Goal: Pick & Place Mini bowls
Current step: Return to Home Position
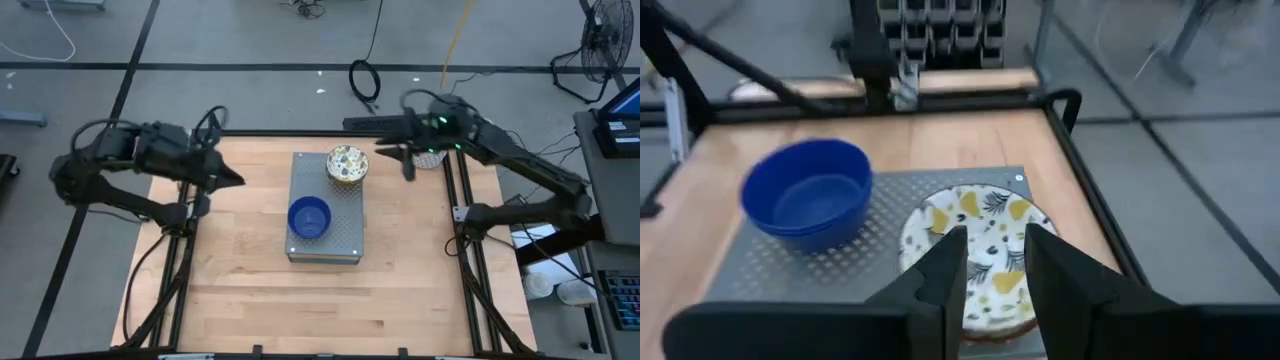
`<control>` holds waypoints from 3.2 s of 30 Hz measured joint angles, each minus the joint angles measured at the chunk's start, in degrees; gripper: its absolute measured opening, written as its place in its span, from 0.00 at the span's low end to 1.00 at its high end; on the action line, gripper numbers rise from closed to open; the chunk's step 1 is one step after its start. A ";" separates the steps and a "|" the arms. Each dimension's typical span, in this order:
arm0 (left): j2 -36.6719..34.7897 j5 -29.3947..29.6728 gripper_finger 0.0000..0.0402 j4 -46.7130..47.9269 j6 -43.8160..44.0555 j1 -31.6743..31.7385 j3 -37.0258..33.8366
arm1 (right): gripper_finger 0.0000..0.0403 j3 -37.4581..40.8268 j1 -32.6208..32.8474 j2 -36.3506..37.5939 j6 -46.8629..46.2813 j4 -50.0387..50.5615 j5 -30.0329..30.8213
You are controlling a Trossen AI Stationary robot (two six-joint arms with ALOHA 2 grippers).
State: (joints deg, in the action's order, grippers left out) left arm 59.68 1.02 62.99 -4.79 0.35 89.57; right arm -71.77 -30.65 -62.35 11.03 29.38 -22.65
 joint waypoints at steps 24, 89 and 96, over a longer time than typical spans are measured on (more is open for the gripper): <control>-41.47 -2.34 0.08 -56.16 8.65 -1.67 -68.40 | 0.22 60.16 0.02 56.99 -19.11 -37.44 11.73; -47.33 12.48 0.08 -57.15 5.06 -1.67 -79.83 | 0.22 70.97 0.02 57.12 -27.92 -40.25 24.10; -47.34 12.48 0.08 -57.15 5.06 -1.67 -79.83 | 0.22 70.97 0.02 57.12 -27.93 -40.25 24.10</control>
State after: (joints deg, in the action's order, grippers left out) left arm 12.34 13.50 5.85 0.27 -1.32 9.74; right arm -0.80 -30.63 -5.23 -16.91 -10.87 1.45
